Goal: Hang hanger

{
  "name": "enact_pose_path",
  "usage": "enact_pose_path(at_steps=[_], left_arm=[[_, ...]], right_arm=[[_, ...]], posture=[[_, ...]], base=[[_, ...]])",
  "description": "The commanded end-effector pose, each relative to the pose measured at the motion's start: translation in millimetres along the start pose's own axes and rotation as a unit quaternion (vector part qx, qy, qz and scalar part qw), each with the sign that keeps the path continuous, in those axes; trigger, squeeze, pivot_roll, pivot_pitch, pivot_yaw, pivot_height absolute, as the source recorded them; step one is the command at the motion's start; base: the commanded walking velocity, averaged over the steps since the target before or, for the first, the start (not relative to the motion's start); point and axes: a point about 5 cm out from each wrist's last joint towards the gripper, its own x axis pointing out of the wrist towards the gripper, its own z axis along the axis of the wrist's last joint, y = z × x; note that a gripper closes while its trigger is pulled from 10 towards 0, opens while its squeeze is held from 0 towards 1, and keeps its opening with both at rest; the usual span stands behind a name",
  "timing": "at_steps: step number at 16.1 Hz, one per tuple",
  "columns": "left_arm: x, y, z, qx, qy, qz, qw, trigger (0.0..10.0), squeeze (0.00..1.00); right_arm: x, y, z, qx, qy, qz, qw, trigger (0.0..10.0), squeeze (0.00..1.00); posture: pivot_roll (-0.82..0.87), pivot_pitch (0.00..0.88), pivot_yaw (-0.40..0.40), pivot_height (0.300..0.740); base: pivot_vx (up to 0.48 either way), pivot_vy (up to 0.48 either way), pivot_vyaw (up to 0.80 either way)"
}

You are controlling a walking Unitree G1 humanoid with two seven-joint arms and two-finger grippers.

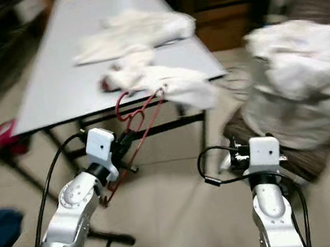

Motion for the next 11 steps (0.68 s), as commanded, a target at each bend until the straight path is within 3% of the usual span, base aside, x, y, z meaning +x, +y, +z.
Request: enact_pose_path(at_steps=[1, 5, 6, 7, 8, 9, 11], left_arm=[[0.3, 2.6, 1, 0.000, -0.002, 0.002, 1.000, 10.0, 0.00], [-1.1, 8.9, -3, -0.009, 0.003, 0.028, 1.000, 10.0, 0.00], [-5.3, 20.4, -12, -0.058, 0.022, 0.073, 0.995, 10.0, 0.00], [-6.7, 24.5, -16, -0.073, 0.029, 0.089, 0.993, 10.0, 0.00], [-24.3, 40.5, -37, -0.066, 0.070, 0.118, 0.988, 10.0, 0.00], [-34.0, 40.3, -38, -0.015, 0.066, 0.094, 0.993, 10.0, 0.00], [-40.6, 37.7, -34, 0.014, 0.056, 0.068, 0.996, 10.0, 0.00]], right_arm=[[1.2, 0.1, 1, 0.006, -0.008, -0.005, 1.000, 10.0, 0.00], [0.7, -5.7, 0, 0.011, -0.013, -0.022, 1.000, 10.0, 0.00], [-3.2, -7.9, -4, 0.036, -0.006, -0.025, 0.999, 10.0, 0.00], [-4.4, -7.9, -5, 0.047, -0.004, -0.024, 0.999, 10.0, 0.00], [-16.7, -6.1, -12, 0.039, -0.007, 0.005, 0.999, 10.0, 0.00], [-25.4, -6.4, -13, 0.024, -0.008, 0.017, 1.000, 10.0, 0.00], [-36.3, -8.3, -14, -0.009, -0.011, 0.034, 0.999, 10.0, 0.00]], posture=[[-0.13, 0.000, 0.103, 0.740], [-0.13, 0.000, 0.101, 0.740], [-0.13, 0.000, 0.103, 0.740], [-0.14, 0.000, 0.105, 0.740], [-0.15, 0.000, 0.110, 0.740], [-0.15, 0.000, 0.111, 0.740], [-0.15, 0.000, 0.113, 0.740]], base=[[0.000, 0.000, -0.74], [0.000, 0.000, -0.74], [0.000, 0.000, -0.74], [0.000, 0.000, -0.74], [0.000, 0.000, -0.74], [0.000, 0.000, -0.74], [0.000, 0.000, -0.74]])
